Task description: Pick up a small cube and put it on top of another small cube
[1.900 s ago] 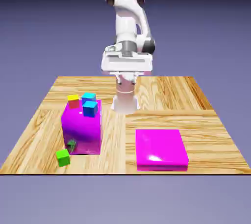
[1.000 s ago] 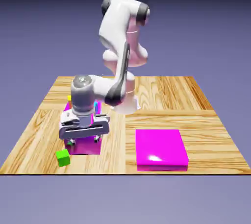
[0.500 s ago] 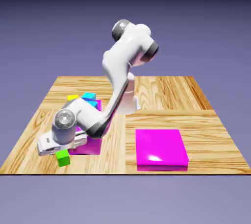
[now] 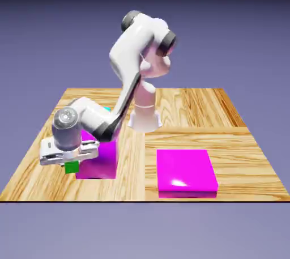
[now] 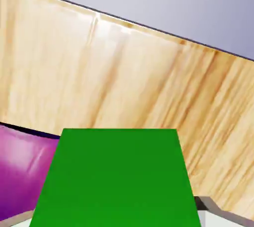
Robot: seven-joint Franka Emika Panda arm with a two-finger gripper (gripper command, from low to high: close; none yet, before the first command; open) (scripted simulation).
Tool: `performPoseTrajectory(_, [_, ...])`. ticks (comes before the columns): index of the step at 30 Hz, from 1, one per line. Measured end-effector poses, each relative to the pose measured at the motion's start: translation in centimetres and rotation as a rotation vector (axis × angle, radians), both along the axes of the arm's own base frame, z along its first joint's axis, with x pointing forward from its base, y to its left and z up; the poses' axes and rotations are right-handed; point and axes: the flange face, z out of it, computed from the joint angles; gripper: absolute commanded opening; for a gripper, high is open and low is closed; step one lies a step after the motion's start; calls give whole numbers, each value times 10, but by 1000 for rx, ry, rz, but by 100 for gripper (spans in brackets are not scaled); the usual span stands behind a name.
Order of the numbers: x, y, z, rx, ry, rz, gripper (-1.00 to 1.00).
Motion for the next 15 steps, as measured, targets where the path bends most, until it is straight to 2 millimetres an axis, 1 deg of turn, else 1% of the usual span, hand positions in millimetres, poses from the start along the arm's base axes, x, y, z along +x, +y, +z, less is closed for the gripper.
performPoseTrajectory(4, [-5,13,40,8,-54,-89,-100])
performPoseTrajectory(10, [-37,29,98,35,-55,-241,-100])
performPoseTrajectory(15, [-71,41,150,17,-58,-355,-100])
